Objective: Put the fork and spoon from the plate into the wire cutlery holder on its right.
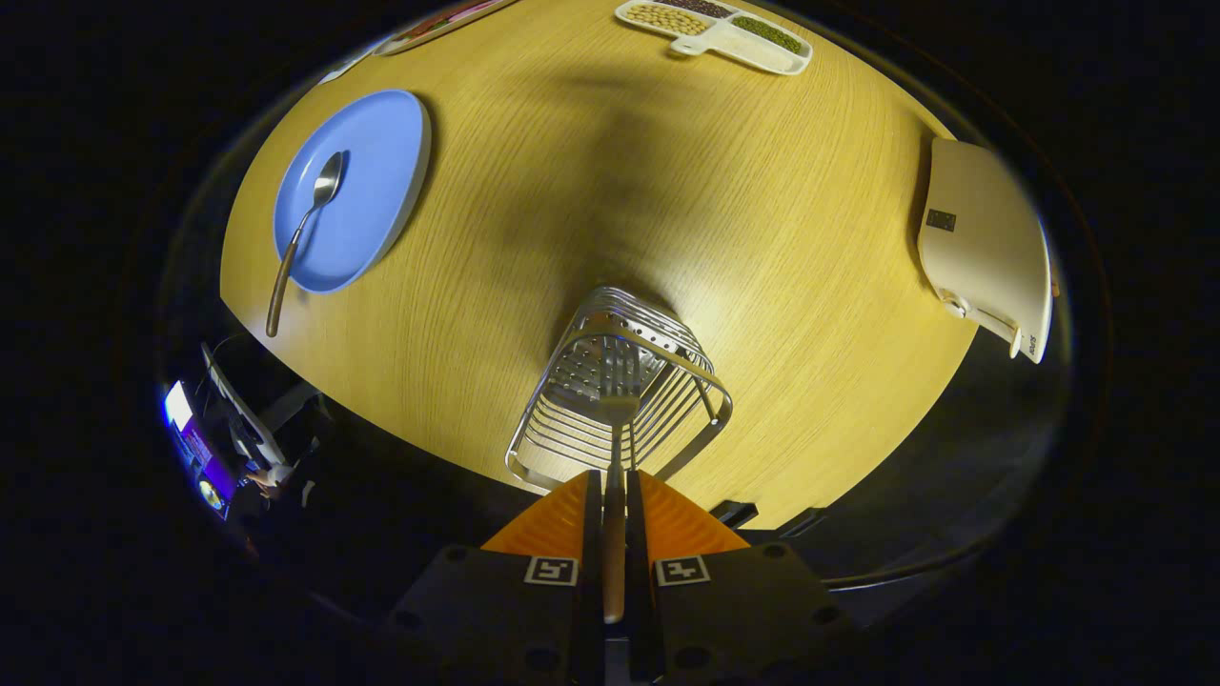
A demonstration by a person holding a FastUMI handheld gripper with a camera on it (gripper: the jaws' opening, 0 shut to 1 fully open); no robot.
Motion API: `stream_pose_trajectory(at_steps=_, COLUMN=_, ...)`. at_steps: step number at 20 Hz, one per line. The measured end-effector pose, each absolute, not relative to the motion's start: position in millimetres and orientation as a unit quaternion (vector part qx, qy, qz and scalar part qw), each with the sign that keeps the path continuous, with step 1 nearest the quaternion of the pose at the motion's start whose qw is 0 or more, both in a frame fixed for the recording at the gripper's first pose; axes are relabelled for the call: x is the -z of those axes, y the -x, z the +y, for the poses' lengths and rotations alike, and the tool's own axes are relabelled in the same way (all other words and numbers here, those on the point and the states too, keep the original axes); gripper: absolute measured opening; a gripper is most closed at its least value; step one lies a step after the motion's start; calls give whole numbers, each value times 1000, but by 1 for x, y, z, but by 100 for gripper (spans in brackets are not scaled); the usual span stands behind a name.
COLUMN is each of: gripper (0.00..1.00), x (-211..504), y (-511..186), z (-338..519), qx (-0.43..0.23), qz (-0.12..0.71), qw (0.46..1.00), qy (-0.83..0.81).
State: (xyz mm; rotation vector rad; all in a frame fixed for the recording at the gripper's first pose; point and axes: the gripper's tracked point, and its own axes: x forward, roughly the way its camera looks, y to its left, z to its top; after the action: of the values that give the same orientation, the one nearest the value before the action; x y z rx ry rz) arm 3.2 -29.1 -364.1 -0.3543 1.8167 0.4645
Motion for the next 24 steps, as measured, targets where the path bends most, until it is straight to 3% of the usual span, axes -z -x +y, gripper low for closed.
stream_pose_trajectory(at_steps=3, gripper=31, x=359, y=-14, z=-20, qx=-206, qz=741, qw=627, qy=121)
stream_pose_trajectory(at_steps=11, gripper=38, x=297, y=-36, z=30, qx=-207, qz=612, qw=763, qy=-7)
stream_pose_trajectory(at_steps=17, gripper=44, x=263, y=-20, z=125, qx=-237, qz=572, qw=778, qy=-105)
stream_pose_trajectory(at_steps=24, gripper=44, x=283, y=-9, z=233, qx=-251, qz=581, qw=763, qy=-130)
